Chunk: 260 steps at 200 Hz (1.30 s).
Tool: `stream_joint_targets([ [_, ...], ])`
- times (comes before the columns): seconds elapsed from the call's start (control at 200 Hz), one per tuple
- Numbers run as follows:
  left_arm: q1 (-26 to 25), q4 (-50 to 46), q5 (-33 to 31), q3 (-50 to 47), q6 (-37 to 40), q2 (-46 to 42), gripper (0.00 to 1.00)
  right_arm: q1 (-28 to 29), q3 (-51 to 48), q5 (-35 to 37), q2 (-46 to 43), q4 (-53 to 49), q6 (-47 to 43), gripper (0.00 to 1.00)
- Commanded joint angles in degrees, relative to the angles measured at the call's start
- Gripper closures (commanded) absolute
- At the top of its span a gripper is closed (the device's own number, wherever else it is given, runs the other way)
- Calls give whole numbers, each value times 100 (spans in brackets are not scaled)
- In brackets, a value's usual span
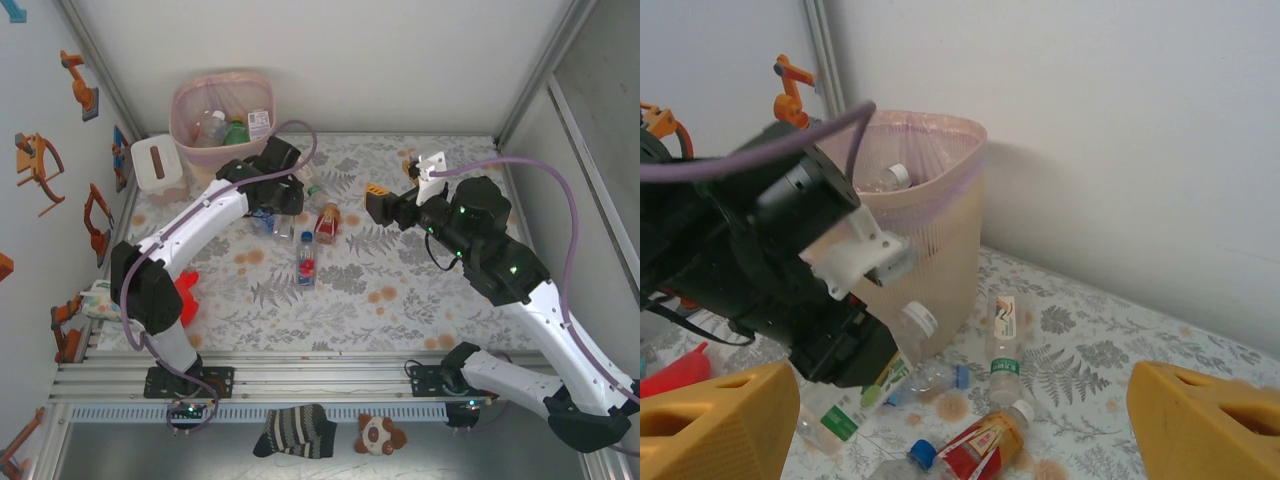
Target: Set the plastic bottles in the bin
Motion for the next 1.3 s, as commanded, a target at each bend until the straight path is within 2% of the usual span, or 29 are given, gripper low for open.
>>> stream_joint_targets([
  [0.0,31,-362,-239,327,414,-367,61,-33,8,-62,17,159,90,16],
  [0.315,179,171,-447,864,945,-1002,60,-34,25,-105,54,204,96,16],
  [0.451,296,491,-745,1075,1221,-1103,60,-33,37,-115,71,203,92,16],
  [0.601,566,787,-783,1405,1418,-1059,59,-34,61,-131,80,204,107,16],
  [0.806,863,986,-853,2094,1664,-733,59,-34,109,-124,98,186,101,16],
  [1.041,1356,1061,-544,3167,1728,-91,59,-34,122,-130,81,159,92,16],
  [1.202,1736,692,-308,4149,1652,618,60,-33,114,-80,33,127,89,16],
  [1.297,1912,315,-385,4823,1807,1121,61,-33,114,-63,1,114,86,16],
])
